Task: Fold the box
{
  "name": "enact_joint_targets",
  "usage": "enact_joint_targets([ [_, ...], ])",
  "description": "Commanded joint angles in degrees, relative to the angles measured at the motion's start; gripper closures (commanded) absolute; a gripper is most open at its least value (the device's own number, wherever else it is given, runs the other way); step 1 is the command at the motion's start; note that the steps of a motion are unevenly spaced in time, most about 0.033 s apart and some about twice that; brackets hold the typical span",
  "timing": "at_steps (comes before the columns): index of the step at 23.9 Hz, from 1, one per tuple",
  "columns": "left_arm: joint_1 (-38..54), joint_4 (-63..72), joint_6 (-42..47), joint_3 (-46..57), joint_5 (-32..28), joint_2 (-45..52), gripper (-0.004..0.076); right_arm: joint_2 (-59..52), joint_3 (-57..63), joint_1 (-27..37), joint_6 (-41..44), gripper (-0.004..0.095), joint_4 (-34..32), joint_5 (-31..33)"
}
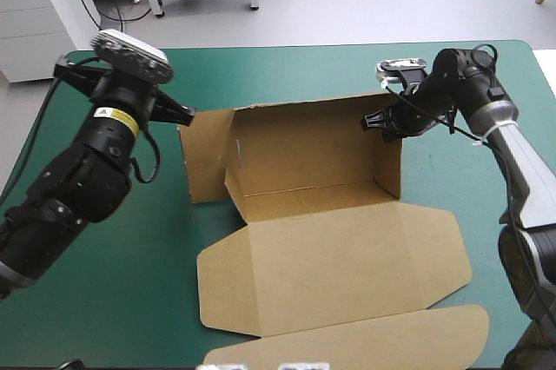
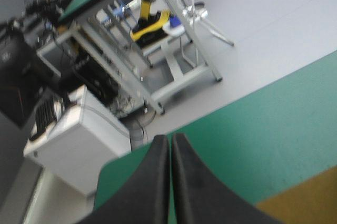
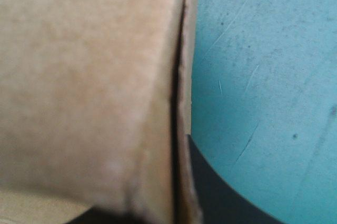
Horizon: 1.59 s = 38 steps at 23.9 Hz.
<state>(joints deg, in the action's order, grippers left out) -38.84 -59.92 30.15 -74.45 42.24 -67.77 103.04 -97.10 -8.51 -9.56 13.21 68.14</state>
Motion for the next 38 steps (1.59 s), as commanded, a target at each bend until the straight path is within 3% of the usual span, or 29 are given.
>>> enact_joint_targets([
  [1, 10.8, 15.3, -8.6, -1.6, -4.3, 1.4, 0.0729, 0.9, -2.5, 0.0, 1.7, 0.0912, 1.4, -1.1],
  [5, 20.4, 32.0, -19.7, -1.6, -4.7, 0.9, 0.0729, 4.2, -2.5, 0.0, 1.3, 0.0912, 1.7, -3.1],
  [11, 33.8, 53.5, -34.5, -1.5, -2.3, -1.4, 0.0729, 6.5, -2.5, 0.0, 0.1, 0.0872, 2.2, -13.2],
  [13, 35.0, 57.7, -38.9, -1.5, -0.6, -2.1, 0.0729, 6.3, -2.5, 0.0, -2.2, 0.074, 2.2, -13.8],
  [16, 35.0, 62.5, -43.2, -1.5, -0.1, -2.2, 0.0729, 6.3, -2.5, 0.0, -2.9, 0.0467, 2.2, -14.6],
  [17, 35.0, 62.7, -43.3, -1.5, -0.1, -2.3, 0.073, 6.3, -3.2, 0.0, -2.9, 0.0422, 2.2, -14.5],
  [20, 35.0, 62.6, -43.5, -1.5, 0.4, -2.8, 0.0729, 6.2, -6.9, 0.0, -3.0, 0.0419, 2.2, -11.9],
  [23, 35.0, 62.5, -43.5, -1.5, 0.8, -4.2, 0.0729, 6.2, -17.0, 0.1, -3.0, 0.0419, 0.5, -2.0],
  [24, 35.0, 62.5, -43.5, -1.5, 0.8, -4.9, 0.0729, 5.9, -19.7, 0.1, -2.5, 0.0419, 0.2, -1.2],
  [29, 36.4, 63.0, -42.5, -1.5, 1.1, -7.3, 0.0729, 1.9, -22.5, 0.1, -2.4, 0.042, -0.9, -1.2],
  [33, 42.2, 68.2, -42.8, -1.5, 3.0, -8.9, 0.0729, -1.4, -22.2, 0.1, 3.6, 0.0419, -5.9, -1.1],
  [38, 49.8, 71.6, -43.5, -1.5, 6.3, -9.3, 0.073, -5.5, -20.3, 0.1, 4.1, 0.0419, -8.8, -1.1],
])
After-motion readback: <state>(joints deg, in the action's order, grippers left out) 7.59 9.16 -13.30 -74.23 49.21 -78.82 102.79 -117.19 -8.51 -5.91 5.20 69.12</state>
